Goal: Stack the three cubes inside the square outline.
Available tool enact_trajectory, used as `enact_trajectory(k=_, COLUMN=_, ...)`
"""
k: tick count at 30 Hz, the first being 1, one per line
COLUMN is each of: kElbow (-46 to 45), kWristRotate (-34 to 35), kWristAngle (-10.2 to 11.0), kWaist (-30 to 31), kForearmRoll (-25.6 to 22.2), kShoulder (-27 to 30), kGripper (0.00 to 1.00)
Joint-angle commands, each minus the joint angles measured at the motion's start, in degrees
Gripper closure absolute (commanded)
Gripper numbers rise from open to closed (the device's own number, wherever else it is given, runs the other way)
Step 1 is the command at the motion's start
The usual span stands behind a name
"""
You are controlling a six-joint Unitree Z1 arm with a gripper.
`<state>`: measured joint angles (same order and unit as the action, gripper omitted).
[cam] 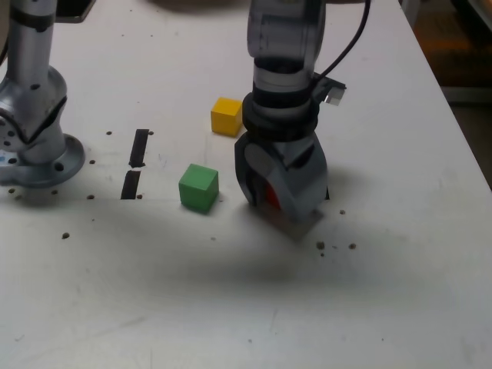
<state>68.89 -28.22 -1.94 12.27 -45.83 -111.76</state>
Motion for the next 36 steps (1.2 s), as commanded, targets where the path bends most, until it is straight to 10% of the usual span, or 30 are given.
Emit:
enact_trajectory(k=1, kElbow=-0.33, kWristRotate=1.11, kWristAngle=0.34, kWaist=-0.08, kForearmRoll=-0.16, kShoulder=0.7, kGripper=0.89)
enact_trajectory(k=15, kElbow=7.4, kWristRotate=17.69, kWristAngle=5.23, kWaist=-1.03, kForearmRoll=-4.89, kShoulder=4.64, kGripper=0.97)
enact_trajectory(k=36, kElbow=4.49, kWristRotate=30.53, kWristAngle=4.84, kWaist=-4.71, kForearmRoll=-4.06, kShoulder=0.73, kGripper=0.92)
